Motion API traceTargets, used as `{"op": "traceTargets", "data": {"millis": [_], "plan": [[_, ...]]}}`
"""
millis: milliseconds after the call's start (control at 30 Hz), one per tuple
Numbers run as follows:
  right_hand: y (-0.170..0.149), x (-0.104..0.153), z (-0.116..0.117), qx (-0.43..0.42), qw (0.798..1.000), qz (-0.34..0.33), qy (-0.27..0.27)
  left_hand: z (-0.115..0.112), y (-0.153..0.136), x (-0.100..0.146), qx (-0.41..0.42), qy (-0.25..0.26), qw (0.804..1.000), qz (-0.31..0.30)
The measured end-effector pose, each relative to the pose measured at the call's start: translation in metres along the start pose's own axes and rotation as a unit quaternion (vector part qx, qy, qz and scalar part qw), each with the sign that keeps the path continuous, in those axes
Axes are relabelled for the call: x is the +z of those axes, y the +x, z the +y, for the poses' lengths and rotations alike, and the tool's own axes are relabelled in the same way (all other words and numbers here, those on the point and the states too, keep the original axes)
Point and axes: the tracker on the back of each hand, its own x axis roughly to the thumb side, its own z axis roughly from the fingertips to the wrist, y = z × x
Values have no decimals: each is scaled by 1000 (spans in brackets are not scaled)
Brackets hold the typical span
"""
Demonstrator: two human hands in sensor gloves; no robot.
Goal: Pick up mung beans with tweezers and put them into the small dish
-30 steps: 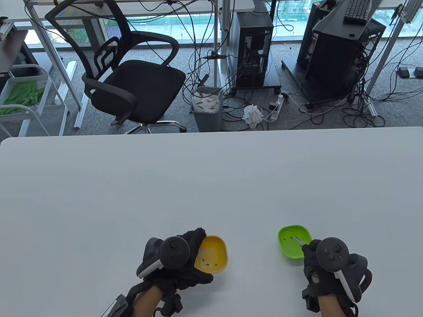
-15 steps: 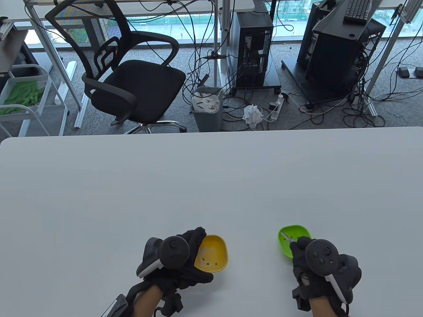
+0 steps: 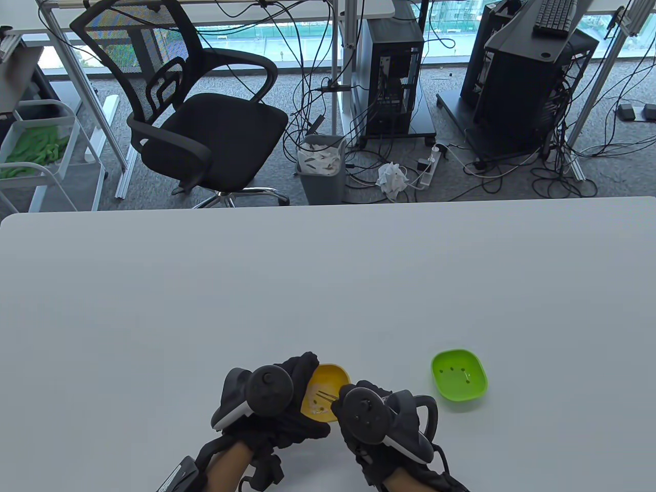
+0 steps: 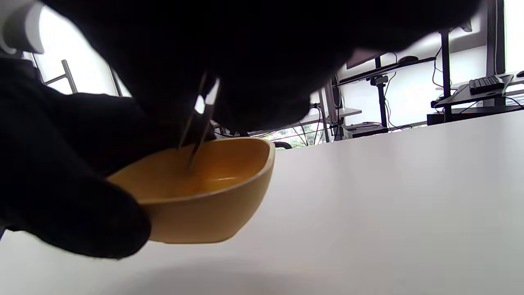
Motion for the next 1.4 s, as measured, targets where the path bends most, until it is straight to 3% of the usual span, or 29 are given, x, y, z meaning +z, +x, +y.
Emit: {"op": "traceTargets", "data": {"millis": [533, 1400], "plan": [[3, -2, 14, 21, 1000, 0, 22, 0, 1, 0, -5, 0, 1000, -4], [6, 1, 16, 23, 999, -6, 26, -3, 1, -1, -7, -6, 1000, -3]]}}
